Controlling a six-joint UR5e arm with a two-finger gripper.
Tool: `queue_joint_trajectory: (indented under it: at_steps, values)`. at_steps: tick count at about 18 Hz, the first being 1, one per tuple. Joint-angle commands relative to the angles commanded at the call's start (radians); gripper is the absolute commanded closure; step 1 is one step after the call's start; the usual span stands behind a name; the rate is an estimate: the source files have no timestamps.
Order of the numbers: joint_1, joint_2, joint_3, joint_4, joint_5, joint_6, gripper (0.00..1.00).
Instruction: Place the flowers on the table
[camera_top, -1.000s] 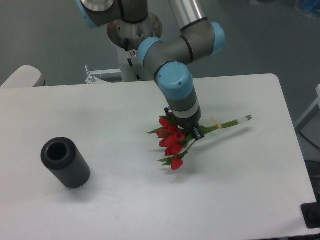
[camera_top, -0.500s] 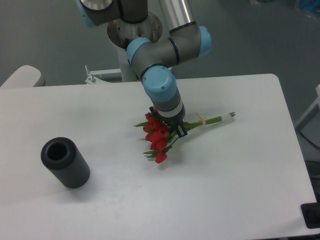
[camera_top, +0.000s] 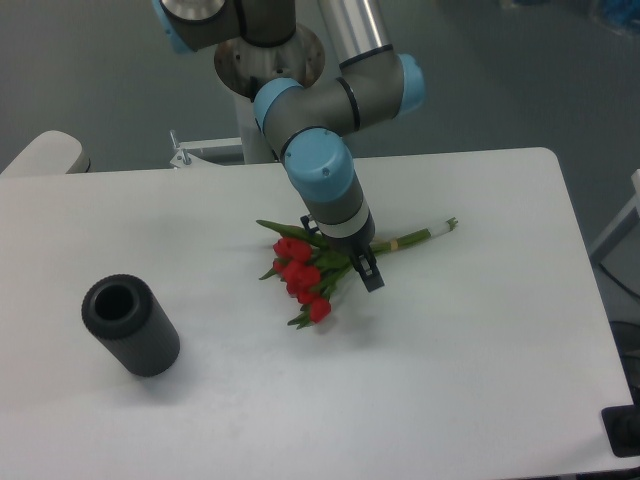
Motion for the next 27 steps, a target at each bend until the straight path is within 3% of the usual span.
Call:
queue_joint_trajectory:
  at_steps: [6, 11, 19, 23, 27]
  values:
    - [-0.025, -0.048, 0.181, -0.014, -0.061, -0.086, 0.01]
    - [-0.026, -0.084, 0.272, -0.021, -0.19, -0.224, 0.01]
    - [-0.045, -0.16, 0.482, -0.121, -0.279, -0.37, 0.0]
    - [-0.046, -0.181, 0.517, -0.118, -0.379, -0.405, 0.0]
    - [-0.046, -0.193, 0.545, -0.12, -0.387, -0.407, 0.0]
